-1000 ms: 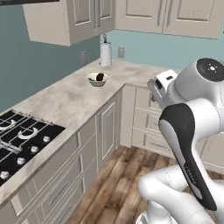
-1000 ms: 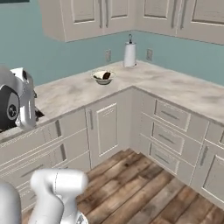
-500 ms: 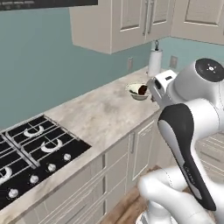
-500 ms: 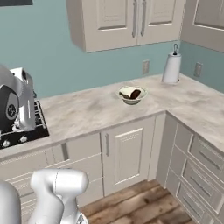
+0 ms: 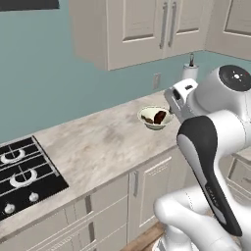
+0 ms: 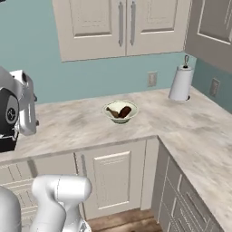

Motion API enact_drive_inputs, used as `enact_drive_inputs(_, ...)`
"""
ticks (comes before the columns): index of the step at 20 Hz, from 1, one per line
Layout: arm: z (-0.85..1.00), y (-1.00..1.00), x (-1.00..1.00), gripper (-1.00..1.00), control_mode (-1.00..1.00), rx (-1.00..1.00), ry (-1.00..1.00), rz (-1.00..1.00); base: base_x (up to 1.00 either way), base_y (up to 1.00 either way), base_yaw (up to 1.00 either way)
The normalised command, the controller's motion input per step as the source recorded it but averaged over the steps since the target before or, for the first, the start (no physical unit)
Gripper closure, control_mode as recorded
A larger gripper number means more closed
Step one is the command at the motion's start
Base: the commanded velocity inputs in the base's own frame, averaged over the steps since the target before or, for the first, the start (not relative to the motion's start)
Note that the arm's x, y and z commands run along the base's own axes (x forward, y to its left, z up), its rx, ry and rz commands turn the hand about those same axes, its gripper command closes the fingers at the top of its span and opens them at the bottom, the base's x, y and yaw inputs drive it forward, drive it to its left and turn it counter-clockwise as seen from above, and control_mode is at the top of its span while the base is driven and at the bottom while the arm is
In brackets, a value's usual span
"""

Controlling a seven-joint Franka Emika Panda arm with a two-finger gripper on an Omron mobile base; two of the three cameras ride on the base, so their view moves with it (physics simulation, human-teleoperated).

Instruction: Place the bowl with the squash and lemon on the top shelf of the fridge. Place the bowl with the steak and chicken drumstick on the second highest shelf of the fridge.

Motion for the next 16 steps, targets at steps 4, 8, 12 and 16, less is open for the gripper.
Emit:
enact_drive_inputs(4,0.0,0.0,0.0,-1.0,1.0,0.0,0.0,0.0,0.76,-0.39,0.35)
enact_drive_inputs(8,0.0,0.0,0.0,-1.0,1.0,0.0,0.0,0.0,0.73,-0.17,0.35)
enact_drive_inputs(12,0.0,0.0,0.0,-1.0,1.0,0.0,0.0,0.0,0.23,-0.26,0.29)
enact_drive_inputs(16,0.0,0.0,0.0,-1.0,1.0,0.0,0.0,0.0,0.46,-0.45,0.2)
